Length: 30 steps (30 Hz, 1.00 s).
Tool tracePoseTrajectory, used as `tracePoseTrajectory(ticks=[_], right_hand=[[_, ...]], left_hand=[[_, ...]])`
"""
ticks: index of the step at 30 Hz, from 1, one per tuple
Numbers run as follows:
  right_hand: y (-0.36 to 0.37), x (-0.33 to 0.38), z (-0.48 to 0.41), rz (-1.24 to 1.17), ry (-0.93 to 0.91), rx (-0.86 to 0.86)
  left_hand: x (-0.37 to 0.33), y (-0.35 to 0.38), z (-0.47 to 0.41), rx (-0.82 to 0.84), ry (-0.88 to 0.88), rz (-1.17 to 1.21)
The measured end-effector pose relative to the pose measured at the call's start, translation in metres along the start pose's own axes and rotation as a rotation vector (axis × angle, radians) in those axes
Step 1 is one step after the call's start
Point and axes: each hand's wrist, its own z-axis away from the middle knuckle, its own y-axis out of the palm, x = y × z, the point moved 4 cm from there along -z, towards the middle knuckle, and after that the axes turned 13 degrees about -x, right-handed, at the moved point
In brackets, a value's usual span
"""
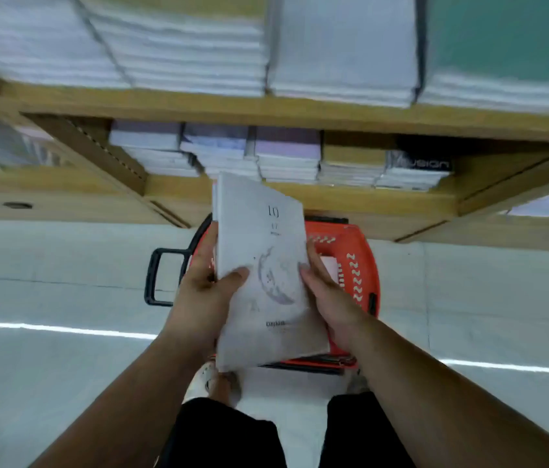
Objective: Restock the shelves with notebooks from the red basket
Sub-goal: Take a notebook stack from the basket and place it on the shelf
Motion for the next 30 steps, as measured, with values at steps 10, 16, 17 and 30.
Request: tracePoseTrajectory(ticks=[10, 16, 17, 30], right_hand=[[-0.04, 0.117, 0.151, -0.078, -0.2, 0.061], [-0.075, 0.176, 0.195, -0.164, -0.415, 0.017], [-0.083, 0.186, 0.198, -0.178, -0.448, -0.011], [-0.117, 0.354, 0.1, -0.29, -0.534, -0.33]], left_hand=[[-0.139, -0.005, 0.099, -0.016, -0.092, 0.21], [-0.197, 0.031, 0.109, 0.081, -0.012, 0.207], [-0.204, 0.039, 0.104, 0.089, 0.006, 0.187], [-0.29, 0.141, -0.075, 0.002, 0.282, -0.147]])
